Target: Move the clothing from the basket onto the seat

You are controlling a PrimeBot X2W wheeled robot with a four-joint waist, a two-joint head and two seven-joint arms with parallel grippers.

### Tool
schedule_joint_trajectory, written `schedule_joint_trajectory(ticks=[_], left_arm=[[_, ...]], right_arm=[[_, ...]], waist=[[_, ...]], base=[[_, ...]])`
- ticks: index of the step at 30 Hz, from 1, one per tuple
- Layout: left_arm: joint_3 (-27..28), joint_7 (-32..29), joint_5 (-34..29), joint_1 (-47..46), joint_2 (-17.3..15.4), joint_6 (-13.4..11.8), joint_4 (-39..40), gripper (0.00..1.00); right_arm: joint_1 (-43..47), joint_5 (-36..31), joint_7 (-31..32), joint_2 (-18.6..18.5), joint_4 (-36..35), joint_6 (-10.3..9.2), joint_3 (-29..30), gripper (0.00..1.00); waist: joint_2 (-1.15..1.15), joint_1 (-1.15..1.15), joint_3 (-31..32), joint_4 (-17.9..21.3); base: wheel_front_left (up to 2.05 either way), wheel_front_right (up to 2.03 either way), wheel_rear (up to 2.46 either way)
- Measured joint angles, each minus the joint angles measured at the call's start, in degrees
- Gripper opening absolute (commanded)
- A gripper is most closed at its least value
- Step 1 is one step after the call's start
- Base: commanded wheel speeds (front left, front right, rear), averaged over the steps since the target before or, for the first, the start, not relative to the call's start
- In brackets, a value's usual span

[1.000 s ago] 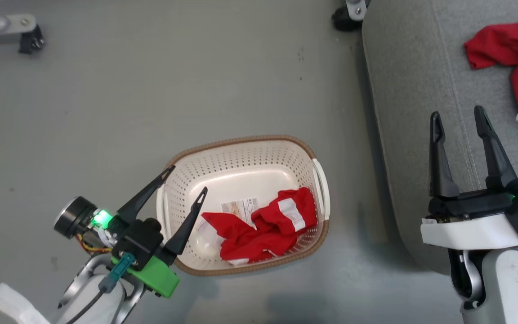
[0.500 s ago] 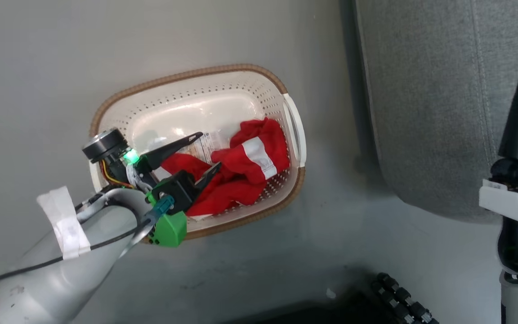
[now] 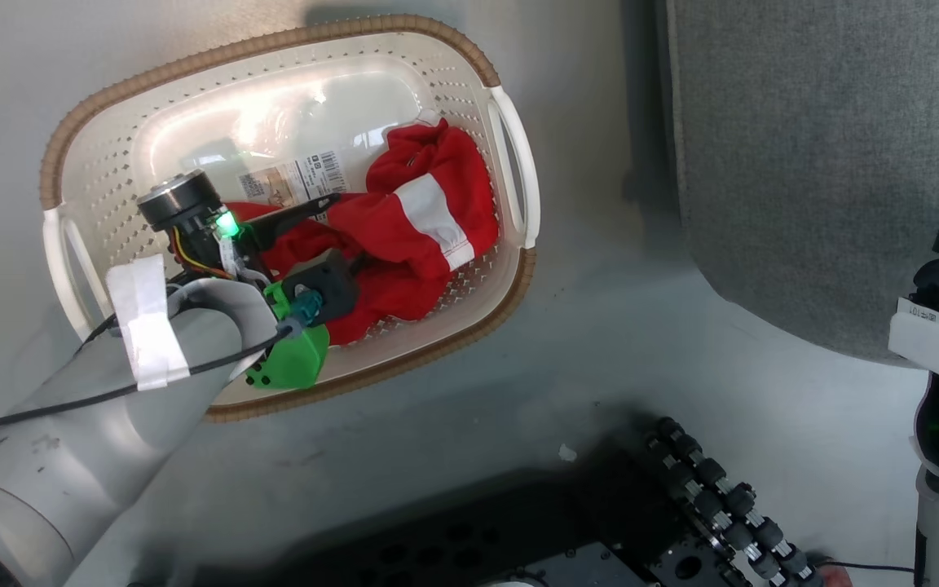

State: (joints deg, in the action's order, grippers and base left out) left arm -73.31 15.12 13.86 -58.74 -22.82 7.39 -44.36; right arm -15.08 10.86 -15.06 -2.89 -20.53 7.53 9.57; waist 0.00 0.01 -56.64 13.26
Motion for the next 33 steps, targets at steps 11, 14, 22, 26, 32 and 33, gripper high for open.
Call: schedule_joint_trajectory(ticks=[11,14,22,26,32,33], left_arm=[[-0.2,-0.2,-6.4,2.3,4.5,0.0,-5.0,1.00],[-0.2,-0.2,-6.5,1.3,5.4,0.0,-5.8,1.00],[-0.2,-0.1,-6.4,-2.2,6.9,0.0,-3.8,1.00],[-0.2,0.0,-5.4,-2.1,6.9,0.0,-3.9,1.00],[-0.2,0.0,-6.4,-2.2,7.1,0.0,-2.4,0.00],[-0.2,0.0,-6.4,-2.3,7.1,0.0,-2.3,0.00]], right_arm=[[0.7,-2.1,0.0,0.0,-1.2,0.00,-2.9,1.00],[1.0,-2.3,0.0,0.0,-1.5,0.00,-3.2,1.00],[2.0,-2.6,0.0,0.0,-1.9,0.00,-2.9,1.00],[2.1,-2.1,0.0,0.0,-2.3,0.00,-3.7,1.00],[2.2,-1.8,0.0,0.0,-2.5,0.00,-4.6,1.00],[2.2,-1.8,0.0,0.0,-2.5,0.00,-4.6,1.00]], waist=[[0.00,0.00,-1.5,1.5],[0.00,-0.01,-1.5,1.3],[0.00,0.00,-2.0,0.4],[0.00,0.00,-2.1,0.2],[0.00,-0.01,-2.1,0.1],[0.00,-0.01,-2.1,0.1]], base=[[0.00,0.00,0.00],[0.00,0.00,0.00],[0.00,0.00,0.00],[0.00,0.00,0.00],[0.00,0.00,0.00],[0.00,0.00,0.00]])
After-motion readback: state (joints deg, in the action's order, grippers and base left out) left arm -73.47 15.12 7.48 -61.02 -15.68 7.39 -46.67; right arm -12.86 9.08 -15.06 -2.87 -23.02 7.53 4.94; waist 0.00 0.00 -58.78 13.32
